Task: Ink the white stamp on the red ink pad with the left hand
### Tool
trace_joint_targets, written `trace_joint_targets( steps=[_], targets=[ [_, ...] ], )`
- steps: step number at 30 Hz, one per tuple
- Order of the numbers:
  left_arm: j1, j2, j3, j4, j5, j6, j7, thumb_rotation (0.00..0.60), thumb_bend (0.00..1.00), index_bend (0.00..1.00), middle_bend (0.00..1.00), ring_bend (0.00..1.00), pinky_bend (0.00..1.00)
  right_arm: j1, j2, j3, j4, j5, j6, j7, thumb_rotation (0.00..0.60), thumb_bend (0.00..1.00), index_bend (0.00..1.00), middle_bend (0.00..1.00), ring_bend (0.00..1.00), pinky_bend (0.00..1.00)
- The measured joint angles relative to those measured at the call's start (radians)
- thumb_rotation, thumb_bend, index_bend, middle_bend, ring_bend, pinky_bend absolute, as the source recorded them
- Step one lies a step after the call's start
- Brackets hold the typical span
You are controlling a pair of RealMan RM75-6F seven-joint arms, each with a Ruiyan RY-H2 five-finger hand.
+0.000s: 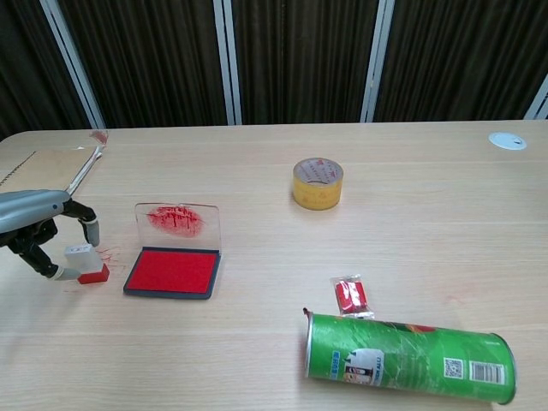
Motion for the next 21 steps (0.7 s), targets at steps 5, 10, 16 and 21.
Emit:
trace_joint_targets(
  steps=[5, 10, 16, 21],
  targets=[
    [0.009, 0.027, -0.011, -0.039, 0.014, 0.039, -0.005, 0.6, 0.15, 0.38, 0.3, 0.85, 0.9, -0.001, 0.002, 0.0, -0.003, -0.003, 0.003, 0.005, 0.6, 0.0, 0.0, 0.0, 0.0, 0.0],
    [0.035, 0.102, -0.026, -0.129, 0.064, 0.141, -0.019, 0.6, 0.04, 0.22, 0.15, 0.72, 0.8, -0.004, 0.01, -0.002, -0.011, -0.015, 0.012, 0.017, 0.6, 0.0, 0.0, 0.0, 0.0, 0.0],
    [0.102, 0.233, -0.035, -0.286, 0.137, 0.334, 0.013, 0.6, 0.0, 0.0, 0.0, 0.09, 0.13, -0.014, 0.025, -0.007, -0.027, -0.044, 0.039, 0.042, 0.6, 0.0, 0.0, 0.0, 0.0, 0.0],
    [0.178, 0.346, -0.015, -0.456, 0.164, 0.439, 0.11, 0.6, 0.0, 0.0, 0.0, 0.0, 0.0, -0.021, 0.036, -0.014, -0.039, -0.071, 0.055, 0.059, 0.6, 0.0, 0.0, 0.0, 0.0, 0.0]
  ],
)
